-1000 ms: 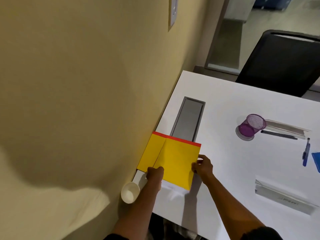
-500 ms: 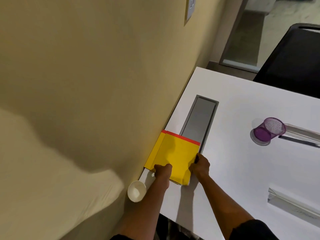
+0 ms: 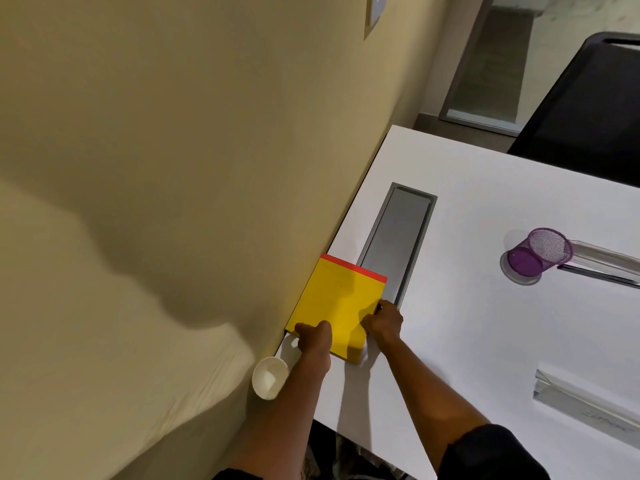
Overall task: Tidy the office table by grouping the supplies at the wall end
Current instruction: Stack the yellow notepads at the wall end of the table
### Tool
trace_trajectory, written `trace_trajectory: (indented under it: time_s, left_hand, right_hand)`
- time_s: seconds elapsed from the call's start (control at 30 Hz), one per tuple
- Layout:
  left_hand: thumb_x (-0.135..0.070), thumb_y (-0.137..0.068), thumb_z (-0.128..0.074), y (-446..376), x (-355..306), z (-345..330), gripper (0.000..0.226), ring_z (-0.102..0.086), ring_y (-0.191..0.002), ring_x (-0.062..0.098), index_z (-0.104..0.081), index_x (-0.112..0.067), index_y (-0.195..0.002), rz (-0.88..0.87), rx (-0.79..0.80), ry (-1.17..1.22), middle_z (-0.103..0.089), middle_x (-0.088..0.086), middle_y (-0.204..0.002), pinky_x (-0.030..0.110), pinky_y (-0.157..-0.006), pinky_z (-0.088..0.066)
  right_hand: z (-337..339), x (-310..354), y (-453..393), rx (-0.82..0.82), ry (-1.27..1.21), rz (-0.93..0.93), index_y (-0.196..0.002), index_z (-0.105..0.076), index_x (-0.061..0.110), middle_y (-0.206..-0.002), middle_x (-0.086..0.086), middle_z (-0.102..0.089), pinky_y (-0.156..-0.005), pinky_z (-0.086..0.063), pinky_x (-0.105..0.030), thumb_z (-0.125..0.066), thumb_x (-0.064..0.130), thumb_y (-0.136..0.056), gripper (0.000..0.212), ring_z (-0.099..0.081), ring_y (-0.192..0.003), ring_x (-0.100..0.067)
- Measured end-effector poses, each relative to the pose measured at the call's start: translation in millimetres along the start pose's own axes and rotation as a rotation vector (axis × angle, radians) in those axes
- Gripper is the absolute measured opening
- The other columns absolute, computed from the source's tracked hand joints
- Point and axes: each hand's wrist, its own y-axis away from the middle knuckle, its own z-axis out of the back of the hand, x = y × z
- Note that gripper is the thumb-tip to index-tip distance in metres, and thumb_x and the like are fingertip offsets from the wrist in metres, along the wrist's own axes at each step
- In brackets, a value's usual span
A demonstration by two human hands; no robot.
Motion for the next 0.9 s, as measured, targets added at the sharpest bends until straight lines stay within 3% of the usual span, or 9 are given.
trace_trajectory:
  time_s: [0.1,0.2,0.4,0.47,0.53,0.63,0.8,0.9]
  left_hand:
    - [-0.012,-0.092,-0.049,2,3,8,0.057,-0.044,-0.116,0.035,-0.025,-0.003,-0.143,-0.095,0.008,0.018,-0.036,0.019,-0.144,0.037,-0.088,-0.035]
    - [-0.016,-0.092,-0.049,2,11,10,0.057,-0.036,-0.102,0.028,-0.025,-0.009,-0.142,-0.102,0.038,0.007,-0.033,0.017,-0.144,0.035,-0.085,-0.031]
    - [-0.015,-0.092,-0.055,10,17,14,0.060,-0.043,-0.117,0.035,-0.024,-0.009,-0.143,-0.229,0.069,-0.032,-0.034,0.018,-0.145,0.039,-0.088,-0.037]
    - [-0.016,-0.092,-0.057,15,16,15,0.062,-0.042,-0.122,0.037,-0.024,-0.008,-0.143,-0.272,0.077,-0.072,-0.034,0.019,-0.145,0.040,-0.089,-0.038]
    - [-0.019,-0.092,-0.058,21,15,15,0.061,-0.042,-0.125,0.038,-0.025,-0.008,-0.143,-0.325,0.085,-0.135,-0.034,0.021,-0.144,0.039,-0.088,-0.038]
    - [-0.023,-0.092,-0.059,33,19,16,0.061,-0.044,-0.122,0.038,-0.028,-0.008,-0.142,-0.455,0.093,-0.278,-0.037,0.022,-0.141,0.040,-0.088,-0.041]
    - [-0.031,-0.091,-0.060,53,38,20,0.067,-0.038,-0.131,0.037,-0.026,-0.011,-0.145,-0.711,0.134,-0.557,-0.032,0.020,-0.147,0.044,-0.101,-0.040]
    - [-0.040,-0.092,-0.056,65,55,26,0.074,-0.023,-0.142,0.036,-0.018,-0.016,-0.150,-0.834,0.181,-0.734,-0.018,0.017,-0.157,0.051,-0.112,-0.030]
  right_hand:
    - [-1,1,-2,0.033,0.004,-0.011,-0.081,-0.055,0.007,-0.074,-0.003,-0.051,-0.063,-0.041,-0.026,-0.070,0.002,-0.079,0.016,-0.053,-0.077,-0.021]
    - [0,-1,-5,0.068,0.041,0.019,-0.076,-0.052,0.009,-0.070,-0.002,-0.050,-0.063,-0.040,-0.025,-0.068,0.011,-0.083,0.018,-0.053,-0.077,-0.020]
    - [10,-3,-3,0.149,0.027,0.035,-0.074,-0.049,0.017,-0.076,-0.004,-0.056,-0.078,-0.049,-0.037,-0.061,0.018,-0.089,0.020,-0.059,-0.084,-0.025]
    - [15,-4,0,0.157,0.022,0.052,-0.092,-0.054,0.013,-0.091,-0.007,-0.061,-0.086,-0.049,-0.039,-0.060,0.017,-0.090,0.009,-0.061,-0.095,-0.028]
    - [19,-6,5,0.139,0.037,0.096,-0.117,-0.050,0.008,-0.113,-0.012,-0.063,-0.090,-0.050,-0.041,-0.059,0.020,-0.091,0.030,-0.060,-0.104,-0.031]
    - [29,-8,22,0.052,0.103,0.179,-0.137,-0.039,0.008,-0.127,-0.019,-0.055,-0.093,-0.046,-0.043,-0.056,0.025,-0.093,0.050,-0.055,-0.116,-0.036]
    - [57,-27,54,-0.081,0.286,0.279,-0.149,-0.020,0.020,-0.136,-0.017,-0.045,-0.097,-0.046,-0.046,-0.052,0.045,-0.093,0.069,-0.048,-0.123,-0.035]
    - [78,-43,77,-0.198,0.426,0.308,-0.153,-0.009,0.020,-0.154,-0.013,-0.027,-0.110,-0.032,-0.046,-0.043,0.053,-0.094,0.076,-0.028,-0.141,-0.031]
